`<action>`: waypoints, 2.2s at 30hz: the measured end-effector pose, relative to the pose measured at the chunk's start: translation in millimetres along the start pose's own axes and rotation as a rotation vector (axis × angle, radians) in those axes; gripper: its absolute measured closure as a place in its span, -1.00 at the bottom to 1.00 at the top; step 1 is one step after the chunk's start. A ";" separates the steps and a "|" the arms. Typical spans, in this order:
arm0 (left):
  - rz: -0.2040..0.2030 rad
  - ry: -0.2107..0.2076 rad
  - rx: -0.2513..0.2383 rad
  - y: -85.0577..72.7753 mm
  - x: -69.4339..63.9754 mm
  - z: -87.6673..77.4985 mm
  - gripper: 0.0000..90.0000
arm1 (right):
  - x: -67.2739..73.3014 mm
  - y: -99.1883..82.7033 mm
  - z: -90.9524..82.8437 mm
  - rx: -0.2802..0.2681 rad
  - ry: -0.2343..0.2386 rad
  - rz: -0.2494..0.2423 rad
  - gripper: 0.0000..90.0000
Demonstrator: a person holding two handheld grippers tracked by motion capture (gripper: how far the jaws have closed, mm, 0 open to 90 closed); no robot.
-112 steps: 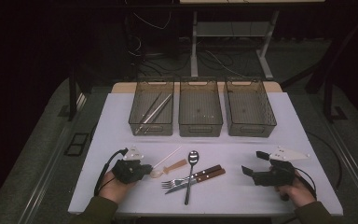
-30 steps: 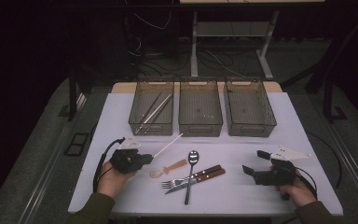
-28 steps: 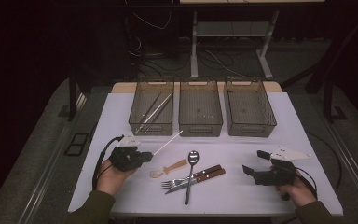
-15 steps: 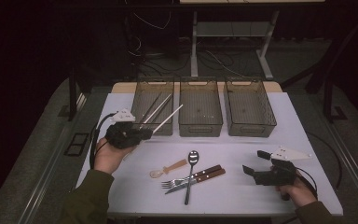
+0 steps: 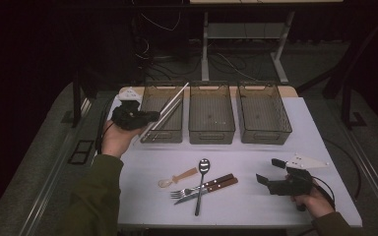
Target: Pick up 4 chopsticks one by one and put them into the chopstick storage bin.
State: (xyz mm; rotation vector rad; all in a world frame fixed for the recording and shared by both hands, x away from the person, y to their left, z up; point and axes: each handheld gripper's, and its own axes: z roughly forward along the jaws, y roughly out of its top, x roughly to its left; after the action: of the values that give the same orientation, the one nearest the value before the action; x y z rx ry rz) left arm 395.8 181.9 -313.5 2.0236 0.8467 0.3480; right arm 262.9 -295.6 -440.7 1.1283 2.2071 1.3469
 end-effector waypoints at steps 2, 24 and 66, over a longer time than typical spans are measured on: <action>-0.006 0.016 -0.008 4.6 5.6 2.4 0.88 | 0.1 0.0 0.0 -0.001 0.002 0.000 -0.68; -0.098 0.141 0.036 3.4 70.0 71.2 0.88 | -1.6 -0.9 0.1 -0.004 0.015 0.014 -0.68; -0.087 0.154 0.078 -15.8 53.4 80.9 -0.23 | -0.5 -0.5 0.8 0.002 0.016 0.007 -0.68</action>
State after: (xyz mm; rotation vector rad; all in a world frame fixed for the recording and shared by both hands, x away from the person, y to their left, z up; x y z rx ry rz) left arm 470.8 173.3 -376.3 2.0437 1.0544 0.4318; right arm 263.5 -295.6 -441.6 1.1307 2.2177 1.3614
